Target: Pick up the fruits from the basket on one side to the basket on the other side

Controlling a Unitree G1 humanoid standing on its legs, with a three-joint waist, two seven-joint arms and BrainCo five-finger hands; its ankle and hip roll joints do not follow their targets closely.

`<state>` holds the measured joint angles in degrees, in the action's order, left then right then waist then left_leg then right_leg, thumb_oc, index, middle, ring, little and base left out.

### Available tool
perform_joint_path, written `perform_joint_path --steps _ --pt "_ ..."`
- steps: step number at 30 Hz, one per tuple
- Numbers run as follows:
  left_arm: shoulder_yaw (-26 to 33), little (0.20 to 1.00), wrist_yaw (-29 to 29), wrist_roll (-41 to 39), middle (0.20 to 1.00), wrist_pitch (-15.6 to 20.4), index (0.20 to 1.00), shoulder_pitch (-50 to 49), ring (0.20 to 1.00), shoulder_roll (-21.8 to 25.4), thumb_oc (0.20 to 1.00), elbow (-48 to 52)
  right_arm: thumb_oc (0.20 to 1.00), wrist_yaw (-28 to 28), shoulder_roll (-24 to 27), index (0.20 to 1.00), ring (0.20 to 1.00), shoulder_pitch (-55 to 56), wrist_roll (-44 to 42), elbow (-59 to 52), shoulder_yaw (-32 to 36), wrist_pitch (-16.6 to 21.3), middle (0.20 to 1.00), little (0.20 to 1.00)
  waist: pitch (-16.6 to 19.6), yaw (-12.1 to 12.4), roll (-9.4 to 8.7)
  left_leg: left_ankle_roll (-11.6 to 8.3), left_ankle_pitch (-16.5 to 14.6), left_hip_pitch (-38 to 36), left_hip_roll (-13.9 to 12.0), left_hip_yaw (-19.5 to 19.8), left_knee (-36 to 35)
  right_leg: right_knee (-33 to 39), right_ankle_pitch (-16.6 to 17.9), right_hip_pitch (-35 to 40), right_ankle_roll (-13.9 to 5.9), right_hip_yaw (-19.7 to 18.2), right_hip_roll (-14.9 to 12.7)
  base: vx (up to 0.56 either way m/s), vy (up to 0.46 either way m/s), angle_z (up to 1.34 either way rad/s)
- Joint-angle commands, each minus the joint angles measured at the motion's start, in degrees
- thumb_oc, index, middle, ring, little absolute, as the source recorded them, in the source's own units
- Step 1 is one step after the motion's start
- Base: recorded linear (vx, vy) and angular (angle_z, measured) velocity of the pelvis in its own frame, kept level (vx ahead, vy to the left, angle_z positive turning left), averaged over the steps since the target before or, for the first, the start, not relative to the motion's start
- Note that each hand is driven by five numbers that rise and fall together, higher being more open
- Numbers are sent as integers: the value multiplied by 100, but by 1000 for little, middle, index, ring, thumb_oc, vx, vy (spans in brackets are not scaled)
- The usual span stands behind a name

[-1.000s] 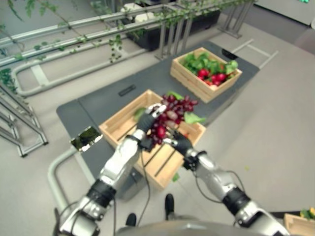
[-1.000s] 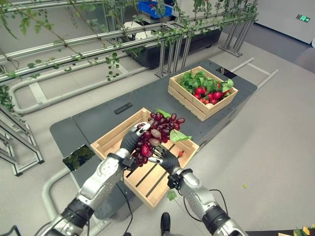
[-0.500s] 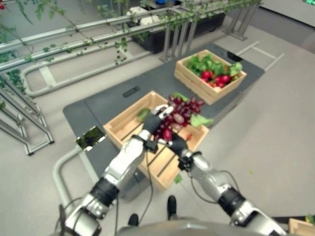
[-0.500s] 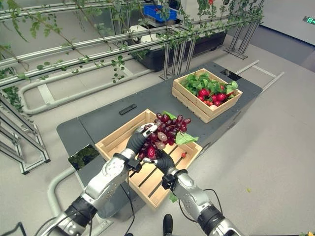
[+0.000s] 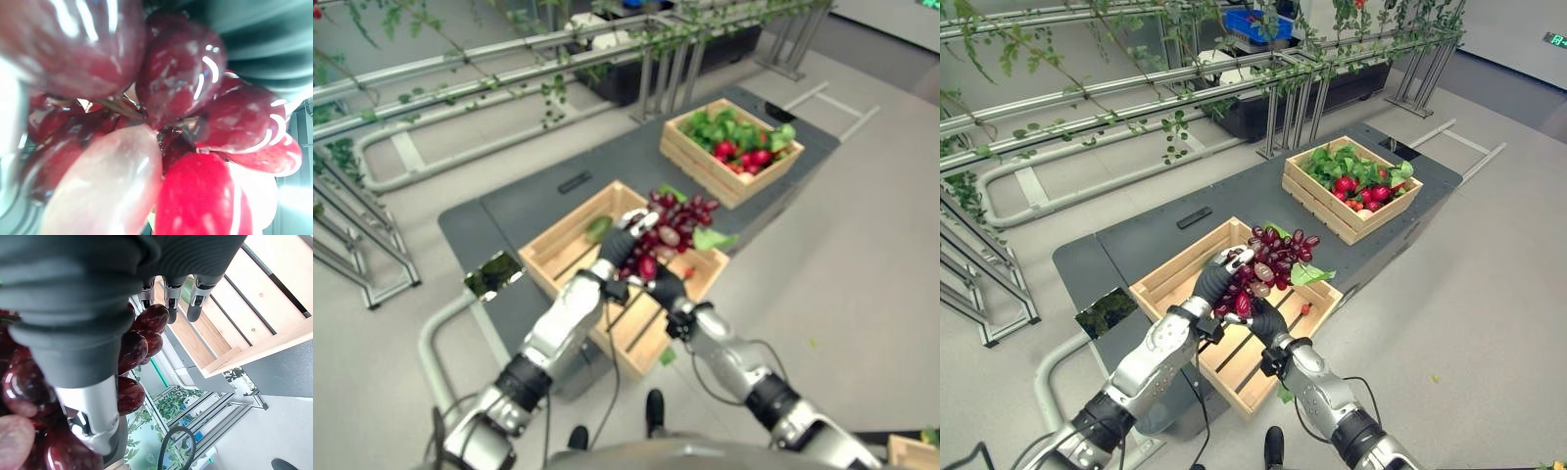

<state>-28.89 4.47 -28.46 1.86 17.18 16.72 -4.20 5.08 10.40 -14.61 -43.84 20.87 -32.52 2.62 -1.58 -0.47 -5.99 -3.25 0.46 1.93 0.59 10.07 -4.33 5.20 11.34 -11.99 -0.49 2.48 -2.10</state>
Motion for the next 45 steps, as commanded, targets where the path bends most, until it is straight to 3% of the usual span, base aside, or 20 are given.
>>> perform_joint_path --steps 1,17,18,19,20,36,39,40,41,45 --pt "-266 200 -33 -319 200 396 200 643 200 -472 200 -96 1000 -74 -395 1000 1000 -770 47 21 31 480 1000 1000 106 87 5 222 -250 163 281 98 -67 -20 -853 533 -518 70 113 0 0 0" --pt "-566 200 100 -571 200 482 200 700 200 -553 200 -4 1000 -471 -634 1000 1000 -1346 592 296 -188 660 1000 1000 53 184 -16 234 -254 162 277 104 -67 -20 -860 569 -521 104 104 0 0 0" --pt "-580 200 106 -578 200 486 200 707 200 -553 200 -12 944 -499 -653 944 944 -1365 649 313 -212 667 944 944 53 189 -21 238 -258 157 276 110 -67 -20 -859 571 -521 104 103 0 0 0" --pt "-587 200 115 -584 200 493 200 708 200 -556 200 -9 442 -549 -661 442 442 -1378 699 313 -214 685 442 442 54 190 -21 240 -261 151 280 111 -67 -20 -860 575 -520 106 102 0 0 0" --pt "-594 200 130 -598 200 499 200 711 200 -555 200 -1 200 -595 -674 200 200 -1400 746 318 -211 695 200 200 53 189 -20 242 -262 145 280 108 -67 -20 -857 580 -522 100 102 0 0 0" --pt "-649 200 211 -630 200 502 200 700 200 -554 200 -58 200 -644 -663 200 200 -1265 736 263 -233 677 200 200 51 176 -45 245 -293 84 271 95 -67 -20 -875 631 -525 106 93 0 0 0" --pt "-619 539 229 -622 539 510 539 690 539 -547 539 -90 200 -660 -640 200 200 -1238 755 261 -186 683 200 200 60 164 -52 243 -305 65 265 89 -67 -20 -875 641 -525 106 95 0 0 0" --pt "-611 862 235 -626 862 509 862 691 862 -548 862 -87 200 -669 -632 200 200 -1234 757 264 -173 685 200 200 62 158 -51 241 -306 60 266 83 -67 -20 -873 645 -526 107 93 0 0 0" --pt "-606 1000 235 -622 1000 507 1000 689 1000 -545 1000 -85 200 -676 -629 200 200 -1238 769 259 -165 691 200 200 65 156 -52 242 -308 60 268 80 -67 -20 -876 648 -525 106 95 0 0 0" --pt "-581 1000 262 -598 1000 528 1000 695 1000 -549 1000 -92 200 -695 -619 200 200 -1232 800 254 -146 702 200 200 69 149 -54 247 -319 44 274 75 -67 -20 -881 661 -522 104 101 0 0 0"
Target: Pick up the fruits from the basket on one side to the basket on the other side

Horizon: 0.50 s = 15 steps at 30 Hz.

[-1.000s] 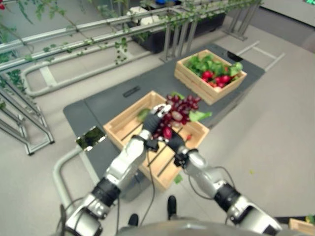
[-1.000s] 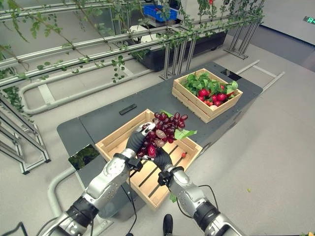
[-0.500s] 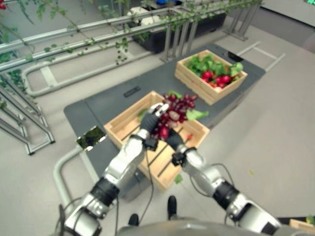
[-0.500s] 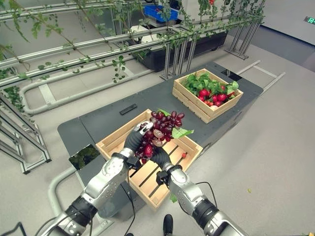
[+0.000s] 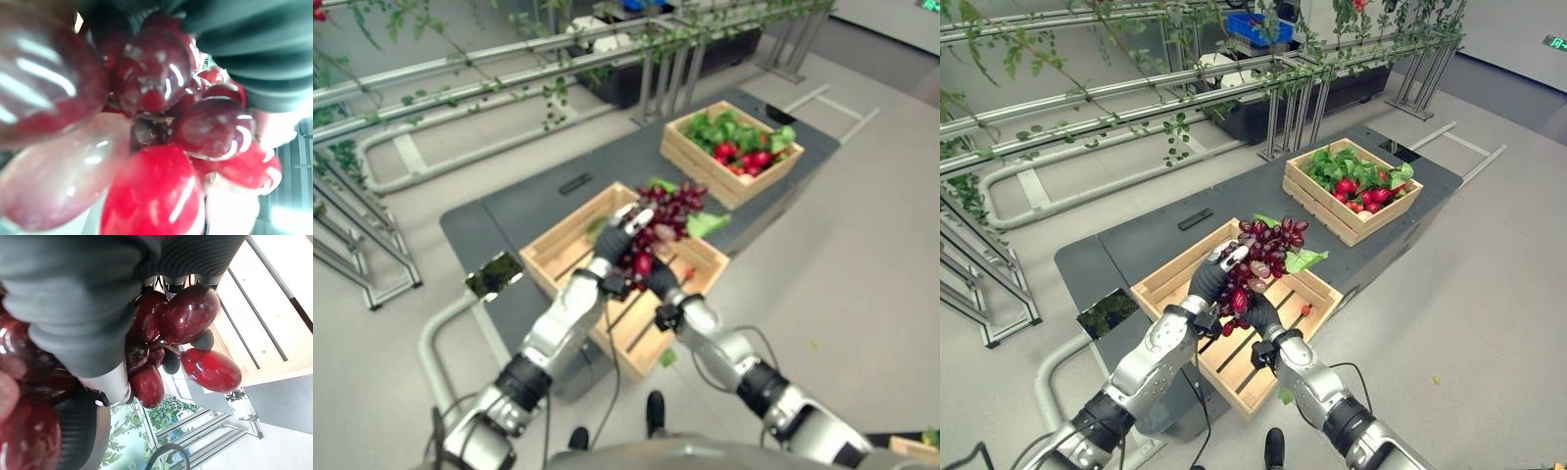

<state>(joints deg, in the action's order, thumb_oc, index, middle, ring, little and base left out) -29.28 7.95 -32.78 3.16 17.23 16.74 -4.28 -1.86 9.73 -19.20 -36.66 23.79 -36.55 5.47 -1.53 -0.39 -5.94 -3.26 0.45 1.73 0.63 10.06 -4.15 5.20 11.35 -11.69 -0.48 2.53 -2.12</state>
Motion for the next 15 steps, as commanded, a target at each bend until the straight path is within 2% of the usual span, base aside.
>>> perform_joint_path --steps 1,15 --pt "-520 1000 -72 -130 1000 401 1000 688 1000 -555 1000 -89 200 5 -549 200 200 -767 86 -25 266 412 200 200 72 131 -62 250 -329 41 266 73 -85 -20 -887 649 -522 98 102 0 0 0" --pt "-216 1000 -21 -69 1000 526 1000 503 1000 -464 1000 64 200 -47 -435 200 200 -626 217 -24 487 441 200 200 108 143 -84 248 -377 -42 250 57 -85 -20 -922 738 -526 124 96 0 0 0"
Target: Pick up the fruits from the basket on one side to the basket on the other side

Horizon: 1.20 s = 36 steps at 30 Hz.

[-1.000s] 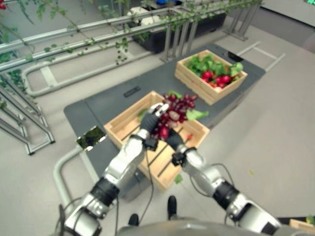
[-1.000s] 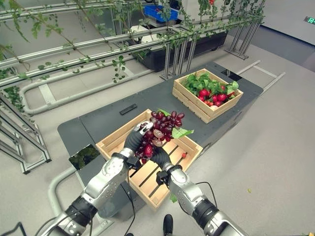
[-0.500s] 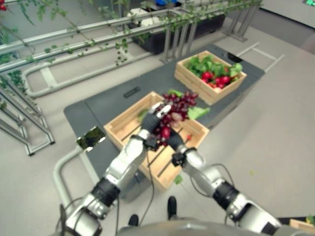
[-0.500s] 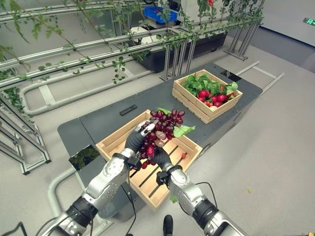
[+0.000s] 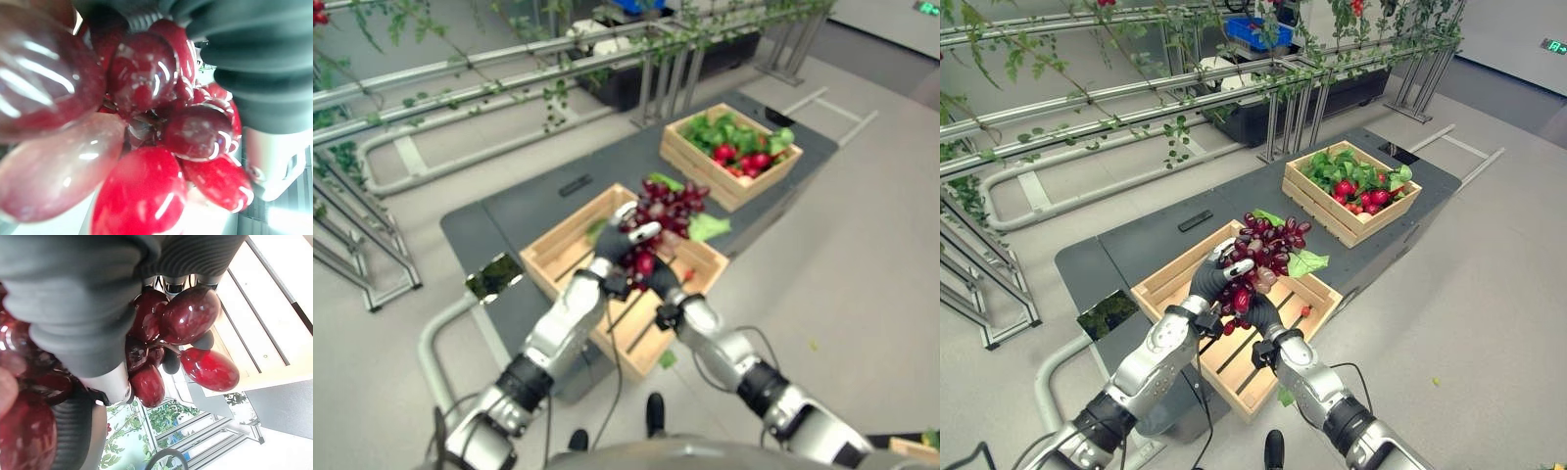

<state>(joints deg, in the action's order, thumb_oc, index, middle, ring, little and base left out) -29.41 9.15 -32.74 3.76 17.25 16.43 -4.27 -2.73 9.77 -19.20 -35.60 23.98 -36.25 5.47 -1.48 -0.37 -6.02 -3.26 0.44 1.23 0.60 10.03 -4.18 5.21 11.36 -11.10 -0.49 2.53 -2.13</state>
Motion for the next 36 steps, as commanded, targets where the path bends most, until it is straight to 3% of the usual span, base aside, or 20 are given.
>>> perform_joint_path --steps 1,15,26,33,36 --pt "-148 1000 -149 -87 1000 482 1000 454 1000 -412 1000 94 200 38 -408 200 200 -608 136 -63 504 452 200 200 100 146 -79 248 -376 6 254 56 -82 -21 -923 681 -526 134 96 0 0 0" --pt "1074 1000 -435 349 1000 608 1000 -951 1000 164 1000 566 200 61 143 200 200 171 607 -254 1386 510 200 200 90 241 -112 254 -395 1 265 71 -82 -21 -941 702 -547 198 66 0 0 0" --pt "1712 1000 -575 353 1000 775 1000 -1571 1000 167 1000 609 200 4 426 200 200 546 983 -530 1987 622 200 200 107 286 -142 273 -401 15 290 88 -82 -21 -937 706 -556 195 36 0 0 0" --pt "2110 1000 -515 842 1000 880 1000 -2010 1000 225 1000 279 200 -34 556 200 200 846 1066 -630 2346 711 200 200 94 300 -169 282 -401 10 309 88 -82 -21 -921 711 -563 189 22 0 0 0" --pt "2252 1000 -595 1440 1000 839 1000 -2324 1000 377 1000 -200 200 -2 698 200 200 1103 1136 -879 2652 749 200 200 80 312 -174 301 -390 19 332 89 -82 -21 -900 703 -577 197 12 -6 11 0"
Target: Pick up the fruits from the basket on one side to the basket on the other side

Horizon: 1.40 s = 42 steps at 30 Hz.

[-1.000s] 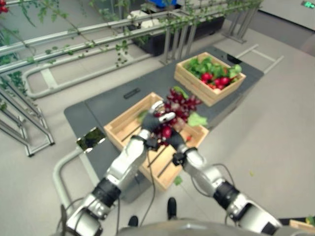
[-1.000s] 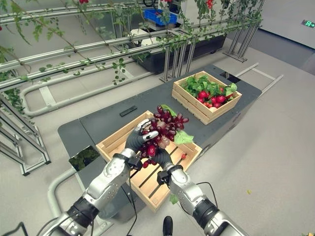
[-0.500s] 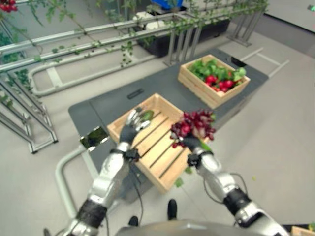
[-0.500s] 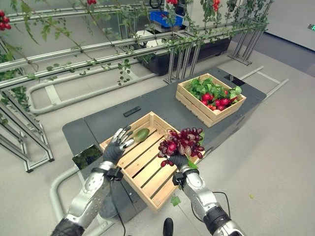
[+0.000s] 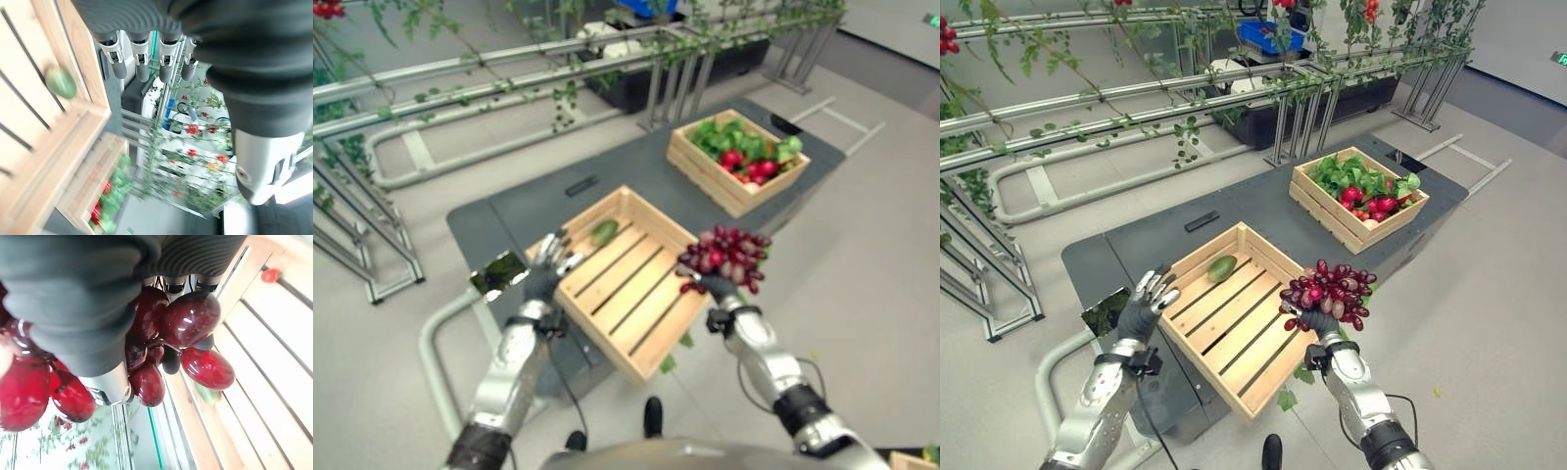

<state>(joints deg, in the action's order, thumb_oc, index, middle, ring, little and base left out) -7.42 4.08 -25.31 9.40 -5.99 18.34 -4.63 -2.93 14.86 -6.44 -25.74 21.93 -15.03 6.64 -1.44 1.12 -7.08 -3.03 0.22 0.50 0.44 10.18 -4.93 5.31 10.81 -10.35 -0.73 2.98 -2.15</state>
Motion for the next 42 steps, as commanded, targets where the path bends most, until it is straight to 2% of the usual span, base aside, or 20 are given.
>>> perform_joint_path --steps 1,4,5,8,9,10,11,13,15,16,17,18,21,24,26,29,30,33,38,42 --pt "78 1000 -83 859 1000 234 1000 -83 1000 201 1000 -395 200 29 228 200 200 -87 149 -753 608 654 200 200 73 161 -68 284 -365 93 354 69 -7 -31 -833 622 -559 155 8 -18 36 0" --pt "58 1000 -23 1397 1000 108 1000 -133 1000 193 1000 -1381 200 56 298 200 200 161 140 -911 798 686 200 200 55 129 -64 310 -355 90 375 45 -7 -31 -800 615 -579 129 -8 -23 41 -1" --pt "44 1000 -15 1406 1000 129 1000 -111 1000 183 1000 -1418 200 56 303 200 200 169 140 -919 804 684 200 200 54 136 -59 311 -357 88 375 44 -7 -31 -802 617 -579 128 -8 -32 48 -1" --pt "12 1000 149 2341 1000 2 1000 -98 1000 138 1000 -2781 200 134 386 200 200 623 200 -1306 1064 736 200 200 23 52 -43 346 -337 101 406 -10 -7 -34 -745 594 -616 86 -26 -27 57 -4" --pt "10 1000 150 2341 1000 6 1000 -96 1000 136 1000 -2785 200 134 387 200 200 624 200 -1308 1065 735 200 200 23 54 -42 347 -337 101 406 -11 -7 -35 -745 593 -616 85 -25 -33 73 -5" --pt "64 1000 271 2601 1000 -161 1000 -25 1000 -3 1000 -3815 200 146 390 200 200 822 207 -1402 1142 752 200 200 14 -9 -48 368 -328 104 425 -49 -7 -48 -709 566 -636 46 -34 -24 46 -7" --pt "56 1000 282 2607 1000 -135 1000 3 1000 -17 1000 -3861 200 145 395 200 200 828 209 -1414 1147 747 200 200 12 -3 -42 369 -332 104 424 -52 -7 -49 -710 565 -637 43 -33 -44 93 -9" --pt "234 1000 578 2955 1000 -306 1000 166 1000 -212 1000 -5300 200 207 326 200 200 1177 129 -1659 1225 764 200 200 -12 -85 -49 401 -325 109 456 -135 -7 -80 -656 510 -675 -44 -43 -43 88 -7" --pt "352 1000 640 2941 1000 -361 1000 182 1000 -285 1000 -5733 200 232 310 200 200 1269 71 -1737 1247 752 200 200 -25 -107 -53 410 -318 119 465 -159 -7 -88 -639 486 -683 -74 -48 -43 67 -12" --pt "708 1000 665 2859 1000 -522 1000 231 1000 -369 1000 -6584 200 270 271 200 200 1432 6 -1922 1290 739 200 200 -59 -162 -57 427 -293 152 489 -195 -7 -100 -587 426 -703 -161 -61 -38 57 -28" --pt "710 1000 666 2860 1000 -511 1000 240 1000 -369 1000 -6601 200 269 271 200 200 1436 7 -1932 1291 733 200 200 -56 -158 -57 428 -293 156 488 -200 -7 -101 -585 421 -704 -166 -60 -75 127 -25" --pt "629 1000 684 3394 1000 -611 1000 245 1000 -337 1000 -6859 200 277 305 200 200 1515 54 -2025 1304 736 200 200 -98 -215 -40 440 -283 196 515 -247 -7 -100 -525 344 -738 -235 -91 -35 71 -23" --pt "586 1000 722 3490 1000 -578 1000 257 1000 -330 1000 -6792 200 254 357 200 200 1532 95 -2141 1301 740 200 200 -161 -252 -9 462 -264 269 545 -313 -7 -104 -432 230 -776 -331 -99 -91 98 -13" --pt "462 1000 834 3511 1000 -438 1000 279 1000 -235 1000 -6533 200 196 398 200 200 1400 89 -2195 1247 798 200 200 -365 -263 23 493 -150 503 486 -545 -7 -105 -179 -96 -904 -492 -117 -197 51 -30" --pt "496 1000 871 3523 1000 -441 1000 299 1000 -154 1000 -6462 200 207 372 200 200 1274 100 -2194 1134 815 200 200 -433 -138 19 425 -82 607 283 -919 -7 -89 -129 -160 -992 -2 -246 -161 -38 -59" --pt "498 1000 924 3550 1000 -452 1000 348 1000 -99 1000 -6423 200 228 387 200 200 1249 121 -2255 1090 828 200 200 -434 -98 6 404 -43 644 247 -1062 -7 -136 -206 -46 -977 89 -243 -104 18 -106" --pt "433 1000 951 3569 1000 -470 1000 504 1000 -63 1000 -6400 200 265 426 200 200 1330 111 -2336 1103 846 200 200 -376 -116 7 412 -21 716 243 -1121 -7 -219 -429 172 -912 -47 -217 -133 32 -69" --pt "399 1000 992 3561 1000 -491 1000 688 1000 28 1000 -6266 200 261 444 200 200 1407 105 -2445 1156 871 200 200 -167 -40 -21 360 76 975 103 -1426 -7 -239 -726 531 -896 -88 -335 -157 -8 -30" --pt "315 1000 967 3536 1000 -532 1000 860 1000 83 1000 -6064 200 225 466 200 200 1414 121 -2456 1176 784 200 200 108 90 -129 316 192 1268 -41 -1934 38 -290 -747 982 -973 -56 -608 -96 -26 -53" --pt "281 1000 976 3481 1000 -541 1000 916 1000 44 1000 -6010 200 195 433 200 200 1401 111 -2392 1151 713 200 200 192 141 -219 318 238 1387 -37 -2223 67 -282 -646 1067 -1031 33 -674 -104 -20 -81"
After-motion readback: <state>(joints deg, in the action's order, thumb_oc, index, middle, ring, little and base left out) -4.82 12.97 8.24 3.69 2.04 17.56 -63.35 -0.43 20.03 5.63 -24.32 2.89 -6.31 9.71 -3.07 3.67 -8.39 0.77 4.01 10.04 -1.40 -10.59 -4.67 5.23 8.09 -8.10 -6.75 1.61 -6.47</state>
